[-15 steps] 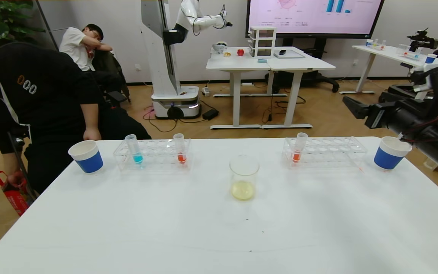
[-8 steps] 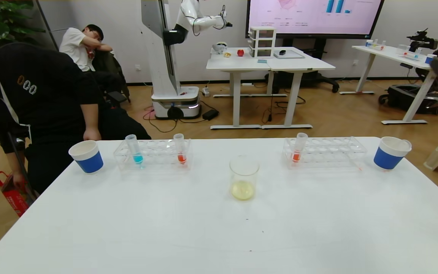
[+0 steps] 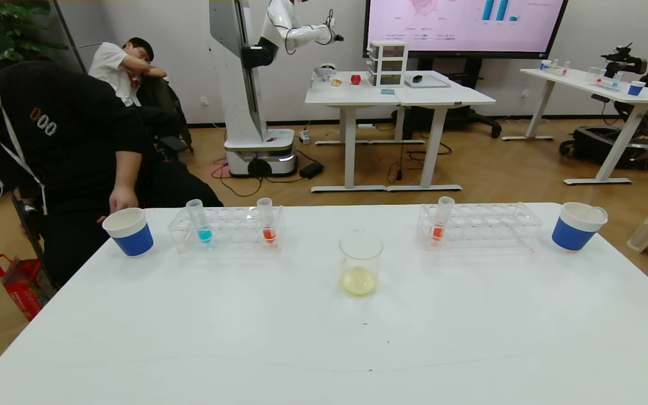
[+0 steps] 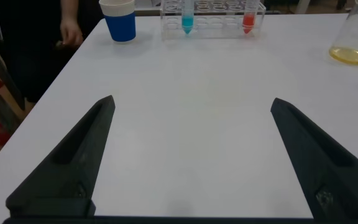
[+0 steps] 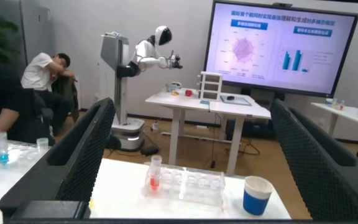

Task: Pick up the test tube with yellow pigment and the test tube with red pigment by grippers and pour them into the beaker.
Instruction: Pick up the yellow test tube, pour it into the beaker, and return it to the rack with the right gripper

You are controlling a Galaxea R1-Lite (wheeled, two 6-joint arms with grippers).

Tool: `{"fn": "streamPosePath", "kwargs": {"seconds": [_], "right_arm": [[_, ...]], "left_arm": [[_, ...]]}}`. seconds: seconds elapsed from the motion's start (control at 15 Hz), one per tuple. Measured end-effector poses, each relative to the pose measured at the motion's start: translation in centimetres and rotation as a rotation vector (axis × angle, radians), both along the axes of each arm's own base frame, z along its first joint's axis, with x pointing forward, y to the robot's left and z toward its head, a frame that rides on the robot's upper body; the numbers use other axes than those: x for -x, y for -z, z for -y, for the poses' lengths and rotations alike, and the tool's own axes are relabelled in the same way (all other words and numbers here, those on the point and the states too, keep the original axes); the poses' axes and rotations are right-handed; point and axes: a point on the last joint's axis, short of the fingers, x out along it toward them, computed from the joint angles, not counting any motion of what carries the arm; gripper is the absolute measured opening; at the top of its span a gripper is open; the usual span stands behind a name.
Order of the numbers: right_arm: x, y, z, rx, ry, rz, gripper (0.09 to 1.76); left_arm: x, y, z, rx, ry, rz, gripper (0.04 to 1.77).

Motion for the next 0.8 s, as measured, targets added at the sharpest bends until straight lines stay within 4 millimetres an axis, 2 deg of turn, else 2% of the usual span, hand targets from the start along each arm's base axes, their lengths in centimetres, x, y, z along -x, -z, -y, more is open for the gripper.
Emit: {"fn": "streamPosePath", "kwargs": {"seconds": [0.13, 0.27, 0.4, 0.6, 0.8], "right_arm": [[2.7, 2.8, 0.0, 0.033, -0.003, 0.001, 1.74], [3.3, 5.5, 0.0, 0.068, 0.016, 0.008, 1.74], [2.3, 8.6, 0.0, 0.073, 0.026, -0.057, 1.74], [0.2, 13.7, 0.0, 0.074, 0.033, -0.249, 1.74], [-0.3, 16.4, 0.3, 0.053, 0.133, -0.448, 1.74]], "left_arm": [[0.0, 0.0, 0.0, 0.0, 0.0, 0.0, 1.75], [0.0, 0.0, 0.0, 0.0, 0.0, 0.0, 1.75], [0.0, 0.0, 0.0, 0.0, 0.0, 0.0, 1.75], [0.0, 0.0, 0.0, 0.0, 0.0, 0.0, 1.75], [0.0, 0.0, 0.0, 0.0, 0.0, 0.0, 1.75]]}}
